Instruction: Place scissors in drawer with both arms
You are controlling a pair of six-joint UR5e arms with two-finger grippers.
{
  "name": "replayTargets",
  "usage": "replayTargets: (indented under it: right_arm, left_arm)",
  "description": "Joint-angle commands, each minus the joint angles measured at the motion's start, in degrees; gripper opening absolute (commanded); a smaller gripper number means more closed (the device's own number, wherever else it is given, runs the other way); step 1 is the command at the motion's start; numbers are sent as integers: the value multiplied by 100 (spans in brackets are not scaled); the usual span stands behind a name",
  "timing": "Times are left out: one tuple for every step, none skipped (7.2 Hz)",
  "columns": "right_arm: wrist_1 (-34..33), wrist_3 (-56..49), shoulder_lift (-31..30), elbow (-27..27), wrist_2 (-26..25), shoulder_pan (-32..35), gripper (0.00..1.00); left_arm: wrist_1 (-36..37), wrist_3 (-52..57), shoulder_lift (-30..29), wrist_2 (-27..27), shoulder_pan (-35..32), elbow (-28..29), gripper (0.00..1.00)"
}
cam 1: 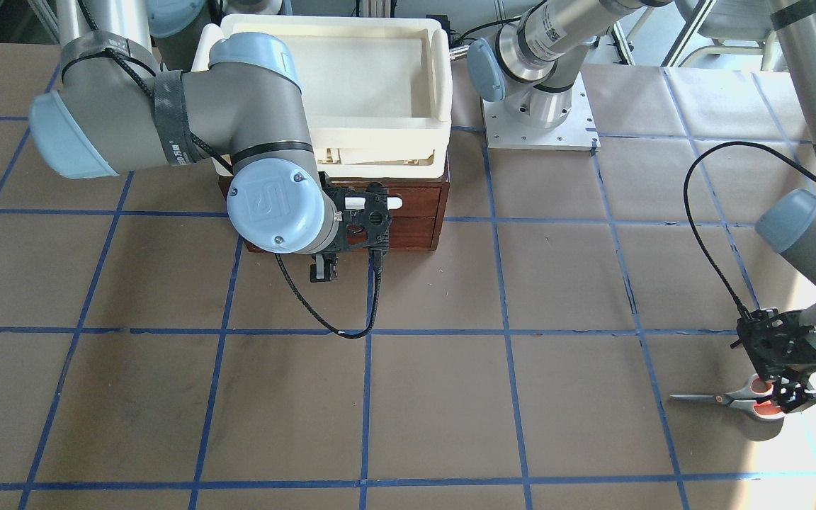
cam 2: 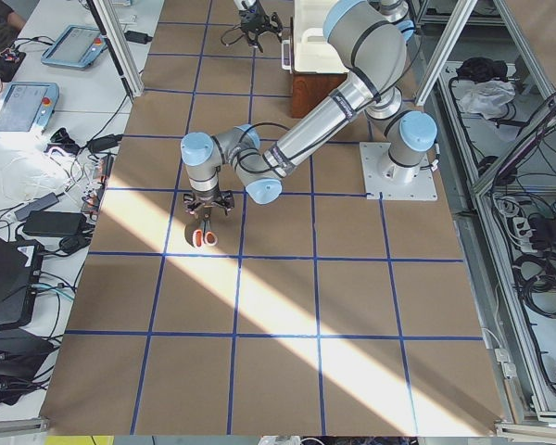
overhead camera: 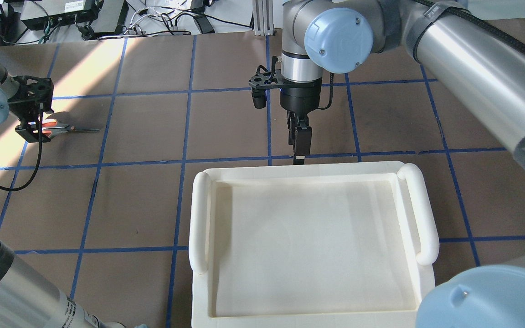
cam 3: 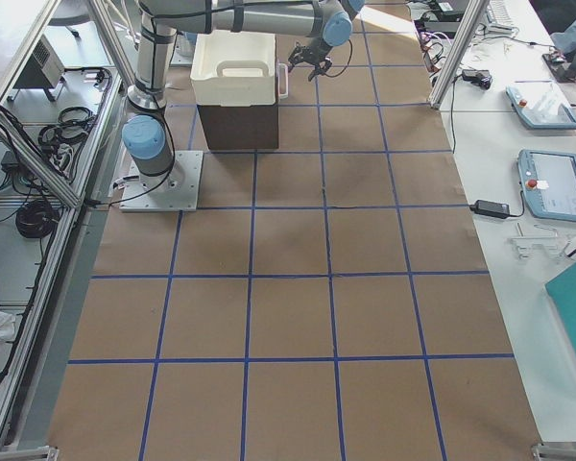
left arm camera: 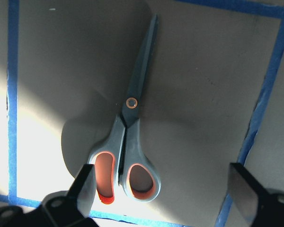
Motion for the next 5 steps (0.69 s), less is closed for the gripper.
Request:
replayTargets:
  right_arm:
    - [-23,51,142,5,-36,125,87]
    - [-23,43,160,22,-71,143,87]
    - [-6,43,195,66,-132,152,87]
    - [3,25,196,101,-289,169,87]
    - [-14,34,196,110,-274,169,87]
  left_arm:
    - [229,467,-260,-113,4,47,94]
    - [318,504,-348,-183,4,56,94]
    - [388,504,-436,-184,4,56,94]
    - [415,513,-498,-201,4,47,94]
    - [424,539,-516,-306,4,56,94]
